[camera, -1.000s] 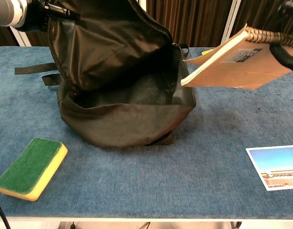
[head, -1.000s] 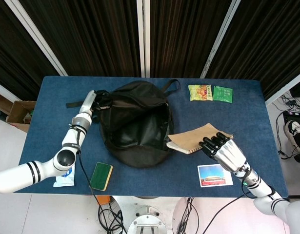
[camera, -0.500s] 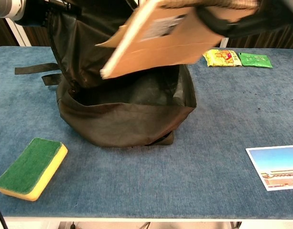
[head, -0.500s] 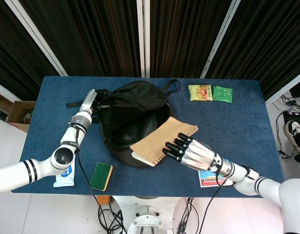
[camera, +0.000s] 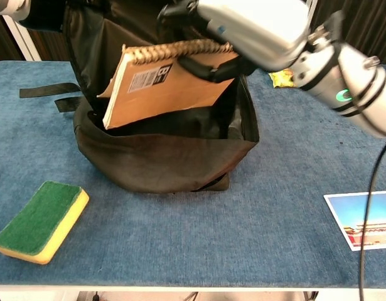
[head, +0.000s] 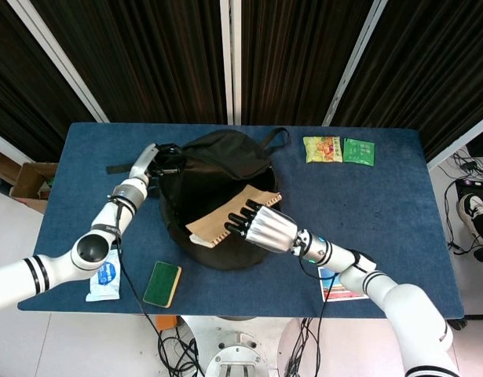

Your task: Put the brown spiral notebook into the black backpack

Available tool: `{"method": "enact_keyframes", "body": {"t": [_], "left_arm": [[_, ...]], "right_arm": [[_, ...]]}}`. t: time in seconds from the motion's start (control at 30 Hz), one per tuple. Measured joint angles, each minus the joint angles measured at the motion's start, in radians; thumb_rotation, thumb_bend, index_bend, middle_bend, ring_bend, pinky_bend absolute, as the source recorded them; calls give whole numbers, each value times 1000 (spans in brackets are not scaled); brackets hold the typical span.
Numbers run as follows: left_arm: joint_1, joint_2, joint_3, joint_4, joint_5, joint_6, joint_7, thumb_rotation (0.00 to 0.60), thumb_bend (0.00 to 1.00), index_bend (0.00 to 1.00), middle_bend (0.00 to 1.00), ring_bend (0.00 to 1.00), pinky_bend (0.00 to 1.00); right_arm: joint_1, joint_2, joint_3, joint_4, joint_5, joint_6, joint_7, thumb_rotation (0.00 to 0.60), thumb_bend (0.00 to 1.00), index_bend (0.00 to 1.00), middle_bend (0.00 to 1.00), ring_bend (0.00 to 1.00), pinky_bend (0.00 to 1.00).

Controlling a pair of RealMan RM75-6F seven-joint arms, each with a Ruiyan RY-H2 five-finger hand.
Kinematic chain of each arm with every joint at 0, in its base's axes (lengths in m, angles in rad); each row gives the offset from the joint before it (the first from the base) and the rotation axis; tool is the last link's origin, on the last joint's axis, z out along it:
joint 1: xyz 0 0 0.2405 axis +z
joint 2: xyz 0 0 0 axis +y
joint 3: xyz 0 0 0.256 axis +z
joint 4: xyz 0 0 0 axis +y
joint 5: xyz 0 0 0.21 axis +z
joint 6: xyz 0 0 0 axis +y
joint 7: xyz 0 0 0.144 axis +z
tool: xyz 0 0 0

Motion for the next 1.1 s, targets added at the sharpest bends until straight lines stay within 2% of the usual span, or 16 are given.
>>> {"method": "enact_keyframes", "body": {"t": [0.13, 0.33, 0.47, 0.67, 0.8, 1.1], "left_arm": [[8, 18, -3, -5, 9, -32, -29, 600, 479, 631, 618, 506, 316], [21, 51, -4, -16, 35, -84, -71, 600, 478, 630, 613, 505, 319], [34, 75, -4, -34, 60, -97, -98, 600, 479, 631, 613, 506, 319], [43, 91, -2, -45, 82, -111, -136, 600, 479, 631, 610, 505, 321], [46, 101, 4, -52, 102, -119, -157, 600, 478, 630, 608, 506, 322], [49, 119, 15, -56, 119, -131, -202, 600, 478, 631, 604, 496, 323]], "right_arm": [[26, -107, -3, 162, 42, -48, 54, 600, 619, 937, 848, 772, 792], [27, -172, -33, 264, 90, -143, 80, 600, 593, 935, 848, 755, 779], [-6, -184, -55, 269, 111, -173, 56, 600, 558, 928, 849, 752, 775], [-43, -196, -58, 236, 157, -221, 5, 600, 439, 914, 838, 727, 735], [-39, -201, -54, 194, 189, -290, -14, 600, 358, 893, 817, 712, 724], [1, -228, -24, 155, 263, -398, -32, 600, 294, 889, 806, 697, 718]]}}
